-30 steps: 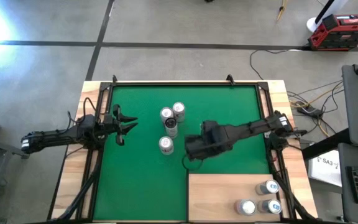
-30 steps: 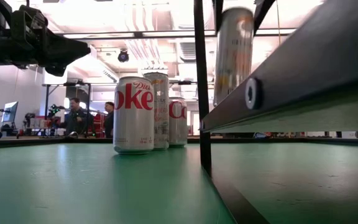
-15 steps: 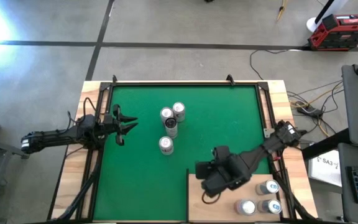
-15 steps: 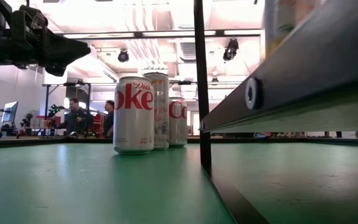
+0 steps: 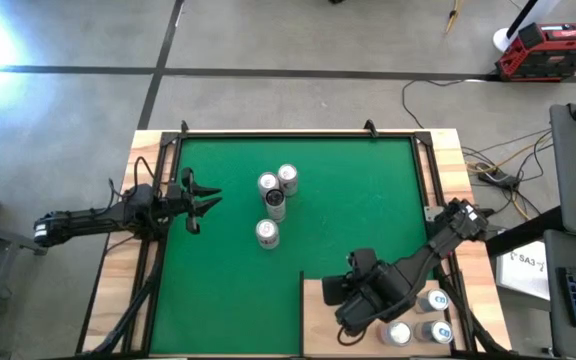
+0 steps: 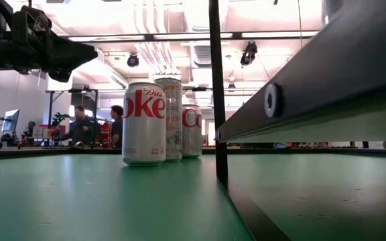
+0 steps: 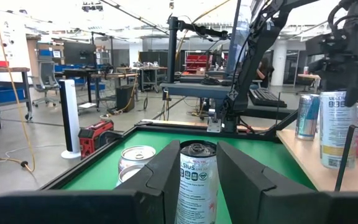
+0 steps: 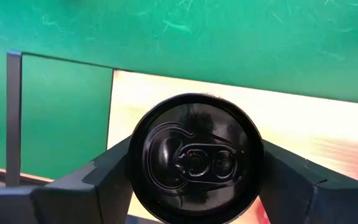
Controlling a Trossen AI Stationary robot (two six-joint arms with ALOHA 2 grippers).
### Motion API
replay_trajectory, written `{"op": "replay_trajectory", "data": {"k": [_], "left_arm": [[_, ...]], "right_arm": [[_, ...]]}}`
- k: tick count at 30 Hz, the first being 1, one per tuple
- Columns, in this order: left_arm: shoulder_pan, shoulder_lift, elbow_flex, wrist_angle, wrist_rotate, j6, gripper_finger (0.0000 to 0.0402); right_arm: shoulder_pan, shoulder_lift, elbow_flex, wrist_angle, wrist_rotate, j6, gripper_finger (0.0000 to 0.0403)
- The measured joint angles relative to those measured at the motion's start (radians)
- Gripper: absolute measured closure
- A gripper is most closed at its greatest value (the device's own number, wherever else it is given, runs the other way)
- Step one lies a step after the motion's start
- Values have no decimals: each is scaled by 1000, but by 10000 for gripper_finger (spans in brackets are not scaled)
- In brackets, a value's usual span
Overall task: Place canned beverage on shelf
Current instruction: Put the right white yellow soda can on the shelf
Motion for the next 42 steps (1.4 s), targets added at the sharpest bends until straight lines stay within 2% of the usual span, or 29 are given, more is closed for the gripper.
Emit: {"op": "replay_trajectory", "data": {"k": [20,42], "left_arm": [[0,0,0,0,0,0,313],[0,0,0,0,0,0,313]], "right_arm": [[98,0,-24,26,-1,130,134],[111,0,-57,0,9,198,133]]}}
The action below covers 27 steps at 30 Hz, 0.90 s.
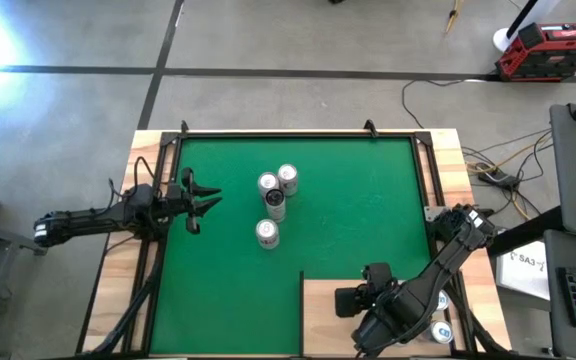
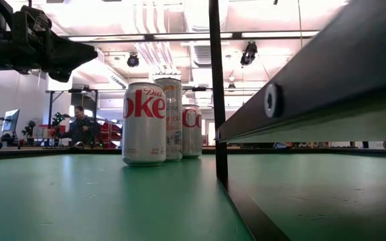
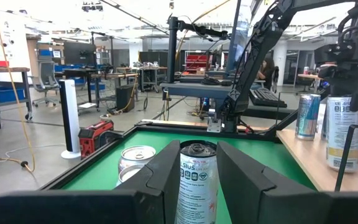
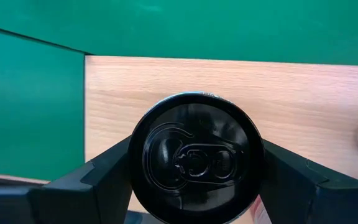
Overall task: Place canned beverage on shelf
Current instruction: Put the right white yellow soda can on the shelf
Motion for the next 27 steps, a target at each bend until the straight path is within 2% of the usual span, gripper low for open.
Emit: {"op": "replay_trajectory", "data": {"k": [7,23,27], "left_arm": [[0,0,0,0,0,0,313],[0,0,0,0,0,0,313],[0,0,0,0,0,0,313]], "right_arm": [[0,0,-16,0,30,1,133],[0,0,-17,2,28,-17,133],[0,0,-17,5,26,-33,123]]}}
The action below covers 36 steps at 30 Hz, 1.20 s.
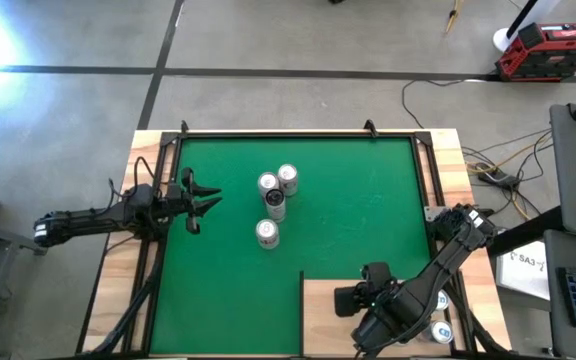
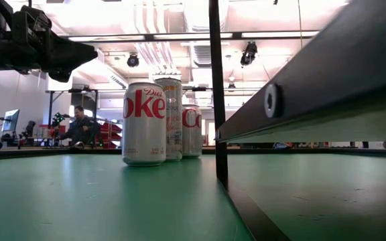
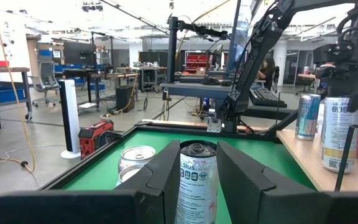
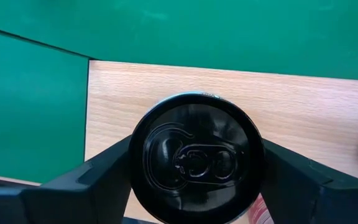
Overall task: Place canned beverage on shelf
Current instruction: Put the right white yellow soda can on the shelf
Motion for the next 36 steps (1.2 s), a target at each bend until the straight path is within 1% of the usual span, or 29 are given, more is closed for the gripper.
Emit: {"op": "replay_trajectory", "data": {"k": [13,19,26,36], "left_arm": [[0,0,0,0,0,0,313],[0,0,0,0,0,0,313],[0,0,0,0,0,0,313],[0,0,0,0,0,0,313]], "right_arm": [[0,0,16,12,0,-60,43],[-8,0,51,8,-10,-87,33],[-63,0,84,11,-112,-76,32],[-238,-14,126,-3,-377,-191,32]]}}
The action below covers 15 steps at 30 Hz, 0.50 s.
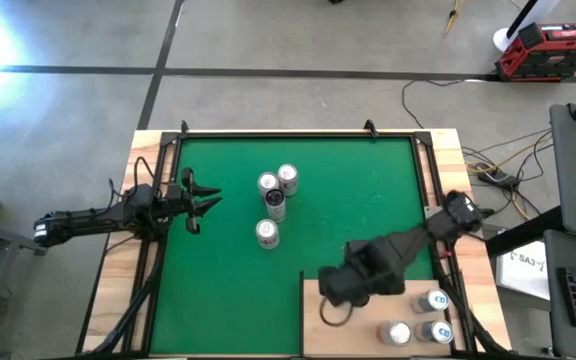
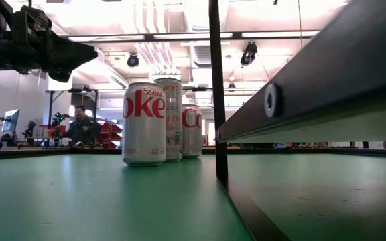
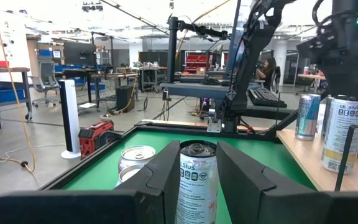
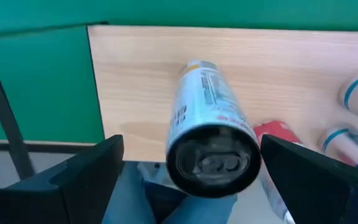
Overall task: Place canned beverage on shelf
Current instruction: Put the right white yellow soda can on the shelf
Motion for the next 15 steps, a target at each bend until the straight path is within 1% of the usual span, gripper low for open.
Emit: {"op": "replay_trajectory", "data": {"k": [4,9,15], "left_arm": [[0,0,0,0,0,0,313],[0,0,0,0,0,0,313],[0,0,0,0,0,0,313]], "right_arm": [[-65,7,-1,-1,-61,-29,32],[-129,-13,-3,-1,-76,-82,32],[-147,-47,-7,-1,-104,-66,32]]}}
